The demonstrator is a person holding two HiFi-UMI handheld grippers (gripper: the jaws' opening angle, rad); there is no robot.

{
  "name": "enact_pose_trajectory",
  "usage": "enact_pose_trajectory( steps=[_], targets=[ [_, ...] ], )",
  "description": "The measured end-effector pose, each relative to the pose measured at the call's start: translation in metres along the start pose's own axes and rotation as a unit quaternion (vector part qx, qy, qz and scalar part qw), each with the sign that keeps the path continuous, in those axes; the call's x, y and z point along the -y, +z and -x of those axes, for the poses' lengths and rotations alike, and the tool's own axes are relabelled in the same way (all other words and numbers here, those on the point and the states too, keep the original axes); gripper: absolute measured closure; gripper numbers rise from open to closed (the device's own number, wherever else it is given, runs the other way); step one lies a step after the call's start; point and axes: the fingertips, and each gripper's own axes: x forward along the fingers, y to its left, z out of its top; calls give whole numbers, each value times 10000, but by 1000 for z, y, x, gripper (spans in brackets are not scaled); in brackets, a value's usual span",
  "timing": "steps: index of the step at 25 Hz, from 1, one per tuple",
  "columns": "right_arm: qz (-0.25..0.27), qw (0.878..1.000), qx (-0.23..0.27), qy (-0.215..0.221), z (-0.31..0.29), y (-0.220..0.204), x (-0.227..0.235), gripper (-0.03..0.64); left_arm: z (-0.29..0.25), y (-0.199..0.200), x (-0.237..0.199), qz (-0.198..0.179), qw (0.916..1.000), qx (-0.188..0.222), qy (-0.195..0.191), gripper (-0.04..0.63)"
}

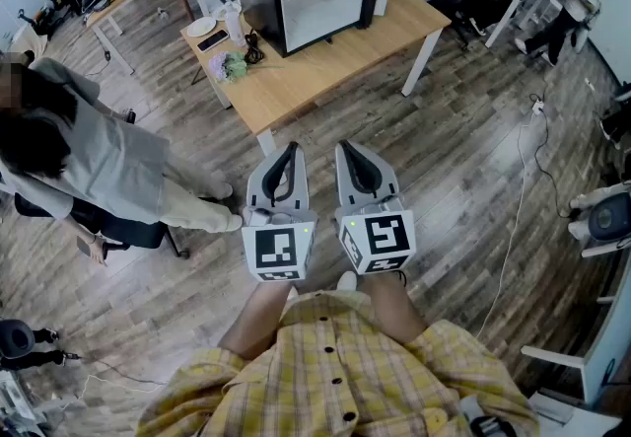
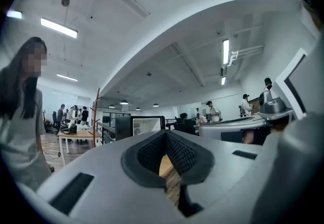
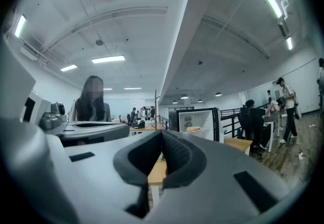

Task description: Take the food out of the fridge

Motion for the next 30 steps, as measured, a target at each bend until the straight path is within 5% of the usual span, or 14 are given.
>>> enact_pose_trajectory(
  steps=[30],
  targets=[
    [-104, 9974, -282, 652, 21, -33, 64, 607, -23, -35, 69, 27, 9983, -404, 428, 588]
  ],
)
